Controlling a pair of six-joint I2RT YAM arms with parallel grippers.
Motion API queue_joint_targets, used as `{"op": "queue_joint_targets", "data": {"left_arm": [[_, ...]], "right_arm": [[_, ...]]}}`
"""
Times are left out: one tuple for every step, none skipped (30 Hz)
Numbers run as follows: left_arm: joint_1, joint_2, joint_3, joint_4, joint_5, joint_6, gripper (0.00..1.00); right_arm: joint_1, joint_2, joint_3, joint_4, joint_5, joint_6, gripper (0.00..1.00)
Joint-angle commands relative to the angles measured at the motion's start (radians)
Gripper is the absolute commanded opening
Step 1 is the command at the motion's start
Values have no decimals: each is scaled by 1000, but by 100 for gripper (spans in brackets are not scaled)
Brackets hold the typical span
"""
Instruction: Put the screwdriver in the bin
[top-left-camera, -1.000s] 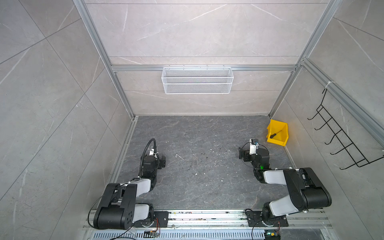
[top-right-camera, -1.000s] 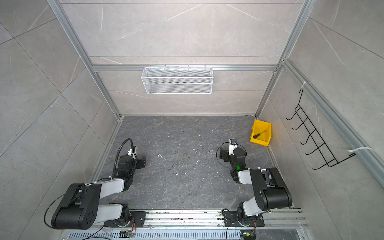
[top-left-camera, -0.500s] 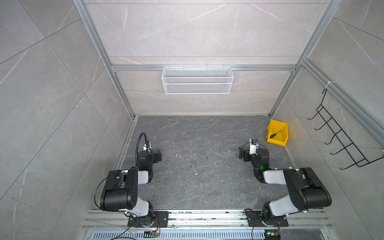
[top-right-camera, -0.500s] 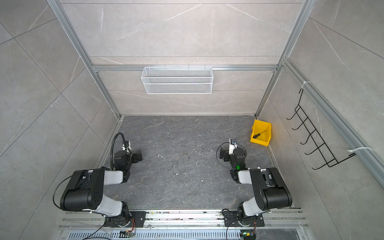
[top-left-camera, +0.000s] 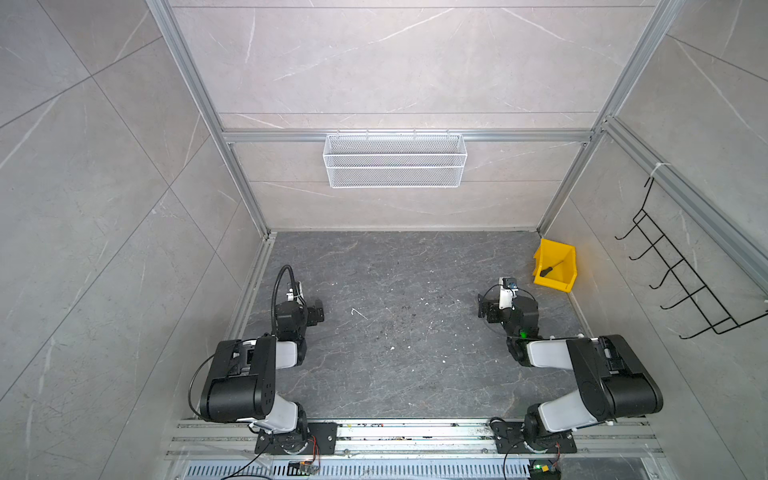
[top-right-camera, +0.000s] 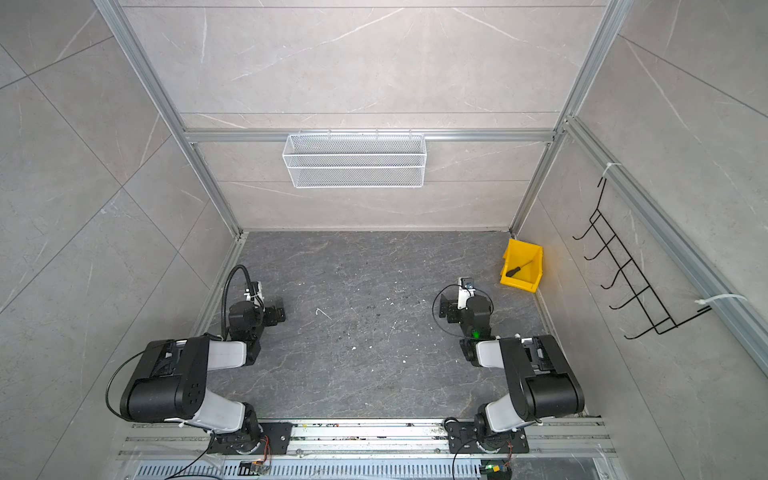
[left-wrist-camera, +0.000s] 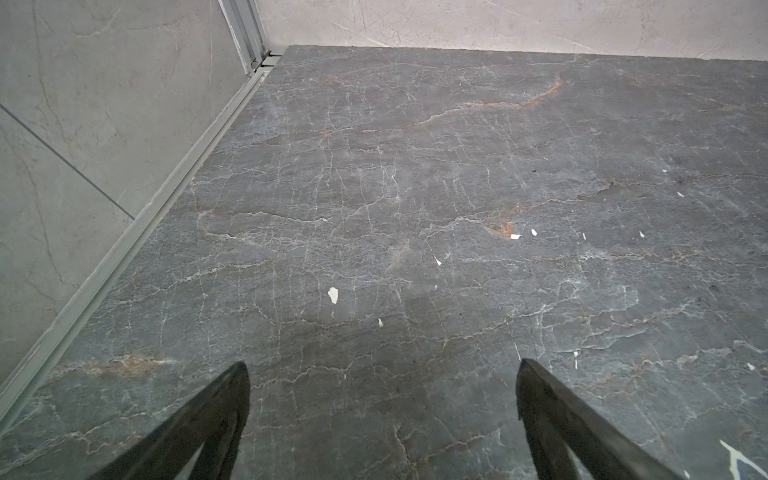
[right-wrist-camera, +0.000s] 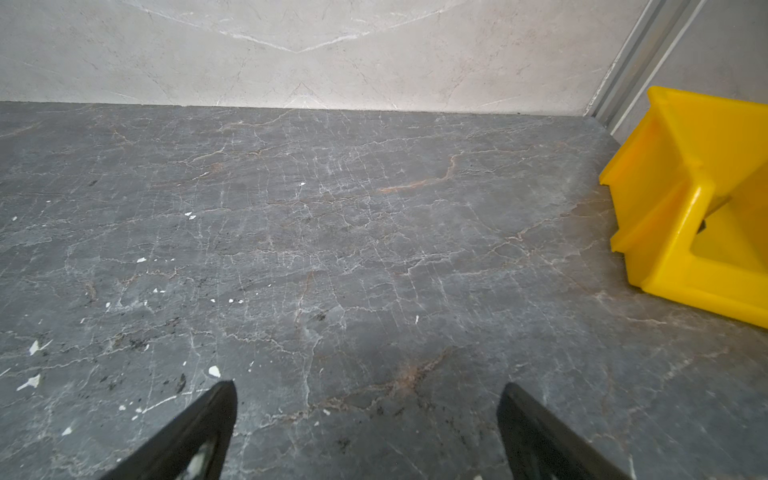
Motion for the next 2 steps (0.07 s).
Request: {"op": "queue_joint_targets", "data": {"left_arm": [[3,-5,15,30,16,-12,100],[3,-5,15,29,16,-11,100]], "right_arm": [[6,2,15,3,13,-16,99],[5,3,15,3,13,-17,99]]}}
